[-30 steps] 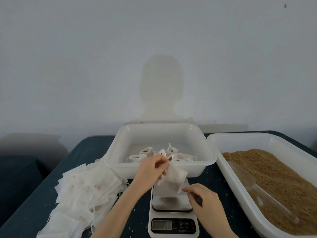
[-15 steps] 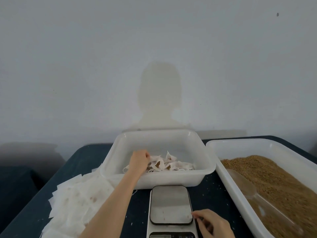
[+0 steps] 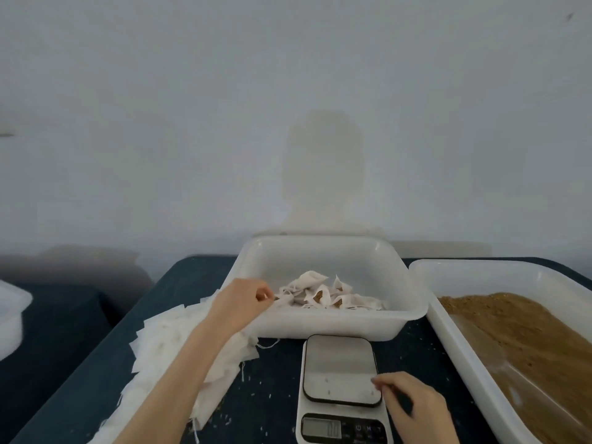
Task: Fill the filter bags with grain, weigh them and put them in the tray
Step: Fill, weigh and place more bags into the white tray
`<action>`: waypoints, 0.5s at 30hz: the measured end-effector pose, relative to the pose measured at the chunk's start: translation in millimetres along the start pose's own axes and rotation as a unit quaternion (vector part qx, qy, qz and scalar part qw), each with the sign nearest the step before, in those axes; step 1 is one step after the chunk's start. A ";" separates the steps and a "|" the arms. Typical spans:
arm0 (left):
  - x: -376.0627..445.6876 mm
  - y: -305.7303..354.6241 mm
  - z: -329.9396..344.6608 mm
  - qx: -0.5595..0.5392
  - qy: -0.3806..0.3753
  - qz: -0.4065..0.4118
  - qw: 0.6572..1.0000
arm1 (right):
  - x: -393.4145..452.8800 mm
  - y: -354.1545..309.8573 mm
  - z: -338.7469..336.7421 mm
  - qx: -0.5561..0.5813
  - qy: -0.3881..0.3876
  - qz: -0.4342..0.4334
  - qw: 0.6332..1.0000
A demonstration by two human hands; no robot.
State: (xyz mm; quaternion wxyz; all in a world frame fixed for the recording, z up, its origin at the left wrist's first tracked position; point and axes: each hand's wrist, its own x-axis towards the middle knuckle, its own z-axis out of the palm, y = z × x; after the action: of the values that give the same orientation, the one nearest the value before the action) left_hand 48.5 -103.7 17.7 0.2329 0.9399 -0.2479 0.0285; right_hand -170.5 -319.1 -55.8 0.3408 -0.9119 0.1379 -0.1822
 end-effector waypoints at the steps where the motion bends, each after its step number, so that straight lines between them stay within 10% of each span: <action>1: -15.3 -8.2 -4.2 -0.005 -0.016 0.006 1.000 | 0.4 0.1 4.1 0.005 0.004 -0.018 1.000; 9: -83.7 -91.5 15.9 0.183 -0.060 -0.041 0.980 | -4.7 -14.5 33.2 0.016 0.008 -0.108 0.994; 15: -89.6 -97.5 28.1 0.197 0.044 0.017 0.979 | -10.2 -20.8 39.9 0.016 0.019 -0.154 0.988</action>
State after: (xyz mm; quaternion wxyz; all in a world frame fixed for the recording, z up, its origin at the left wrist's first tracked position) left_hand 15.0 -0.9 -63.7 0.0532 0.9610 -0.2426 0.1216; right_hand -160.0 -277.3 -72.3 0.3207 -0.9129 -0.0002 -0.2524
